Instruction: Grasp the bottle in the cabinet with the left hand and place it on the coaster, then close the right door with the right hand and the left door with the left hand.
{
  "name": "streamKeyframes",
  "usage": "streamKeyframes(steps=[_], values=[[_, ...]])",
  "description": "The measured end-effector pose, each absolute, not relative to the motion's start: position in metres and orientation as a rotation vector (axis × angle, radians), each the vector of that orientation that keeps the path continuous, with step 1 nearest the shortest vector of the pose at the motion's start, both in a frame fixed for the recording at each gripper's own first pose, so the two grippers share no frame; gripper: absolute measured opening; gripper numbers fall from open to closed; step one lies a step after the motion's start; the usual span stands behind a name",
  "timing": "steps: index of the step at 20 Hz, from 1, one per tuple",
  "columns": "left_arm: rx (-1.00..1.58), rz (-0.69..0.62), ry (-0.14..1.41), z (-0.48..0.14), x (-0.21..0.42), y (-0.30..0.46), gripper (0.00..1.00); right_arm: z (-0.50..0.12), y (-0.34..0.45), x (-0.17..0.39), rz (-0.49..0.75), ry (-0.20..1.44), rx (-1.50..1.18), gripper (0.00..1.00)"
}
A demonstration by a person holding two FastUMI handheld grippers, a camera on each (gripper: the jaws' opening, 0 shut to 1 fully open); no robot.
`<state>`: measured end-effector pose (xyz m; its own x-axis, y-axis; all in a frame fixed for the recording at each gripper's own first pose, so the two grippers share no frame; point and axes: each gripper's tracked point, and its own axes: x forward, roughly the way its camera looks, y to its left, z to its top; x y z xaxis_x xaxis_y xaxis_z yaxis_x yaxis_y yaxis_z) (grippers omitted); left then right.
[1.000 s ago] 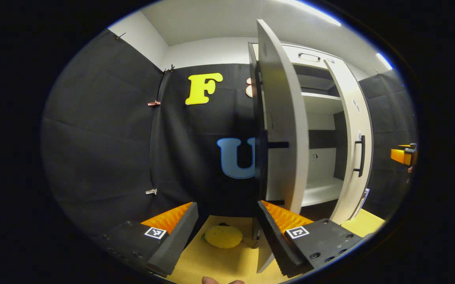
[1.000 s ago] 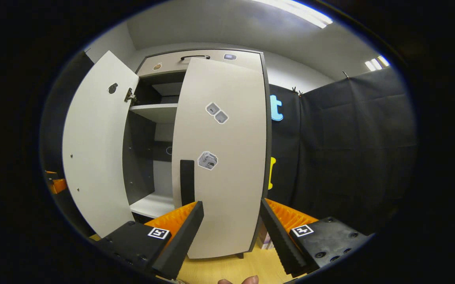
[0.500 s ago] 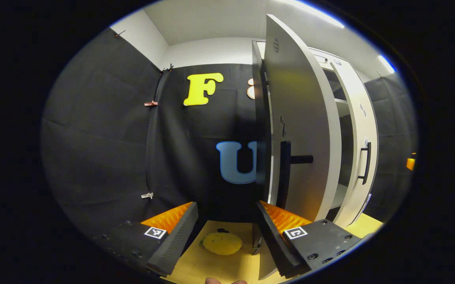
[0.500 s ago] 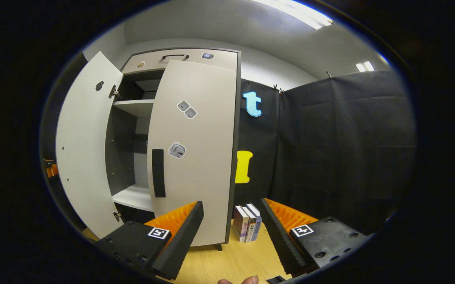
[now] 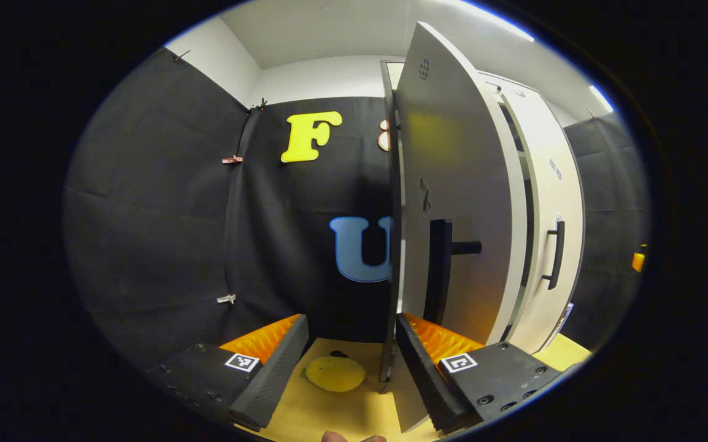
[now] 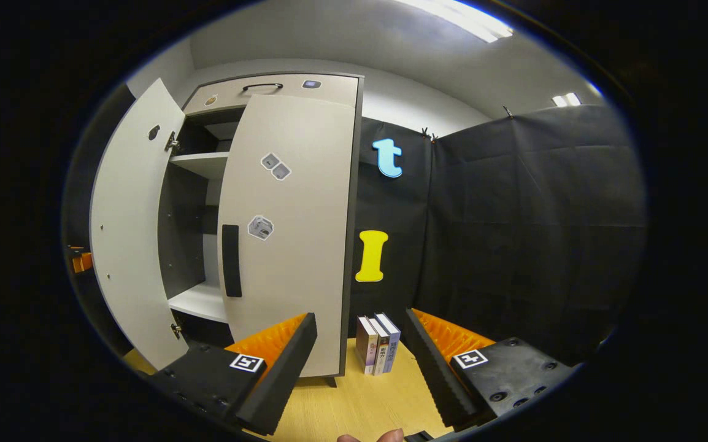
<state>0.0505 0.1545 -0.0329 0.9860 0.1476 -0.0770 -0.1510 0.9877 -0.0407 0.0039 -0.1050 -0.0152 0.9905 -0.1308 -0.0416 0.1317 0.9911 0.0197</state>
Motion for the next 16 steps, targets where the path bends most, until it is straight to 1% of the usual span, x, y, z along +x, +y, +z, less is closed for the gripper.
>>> streamKeyframes(steps=[1, 2, 4, 5, 13, 14, 15, 16], values=[[-0.047, 0.144, 0.075, -0.032, 0.052, 0.146, 0.92, -0.017, -0.108, 0.006, -0.127, 0.044, 0.027, 0.96], [-0.046, 0.133, 0.075, -0.032, 0.052, 0.135, 0.87, -0.018, -0.111, 0.007, -0.123, 0.048, 0.029, 0.96], [-0.048, 0.109, 0.079, -0.031, 0.057, 0.112, 0.87, -0.020, -0.120, 0.009, -0.118, 0.050, 0.023, 0.96], [-0.050, 0.094, 0.081, -0.030, 0.059, 0.098, 0.92, -0.021, -0.126, 0.009, -0.119, 0.050, 0.017, 0.96], [-0.070, -0.040, 0.066, -0.017, 0.090, -0.002, 0.92, -0.030, -0.183, 0.010, -0.180, 0.066, 0.055, 0.96], [-0.065, -0.050, 0.068, -0.017, 0.095, -0.012, 0.96, -0.029, -0.190, 0.009, -0.189, 0.065, 0.056, 0.96], [-0.064, -0.060, 0.071, -0.016, 0.100, -0.020, 0.94, -0.029, -0.195, 0.008, -0.195, 0.065, 0.061, 0.96], [-0.059, -0.052, 0.065, -0.016, 0.104, -0.022, 0.94, -0.030, -0.199, 0.005, -0.199, 0.064, 0.066, 0.96]])
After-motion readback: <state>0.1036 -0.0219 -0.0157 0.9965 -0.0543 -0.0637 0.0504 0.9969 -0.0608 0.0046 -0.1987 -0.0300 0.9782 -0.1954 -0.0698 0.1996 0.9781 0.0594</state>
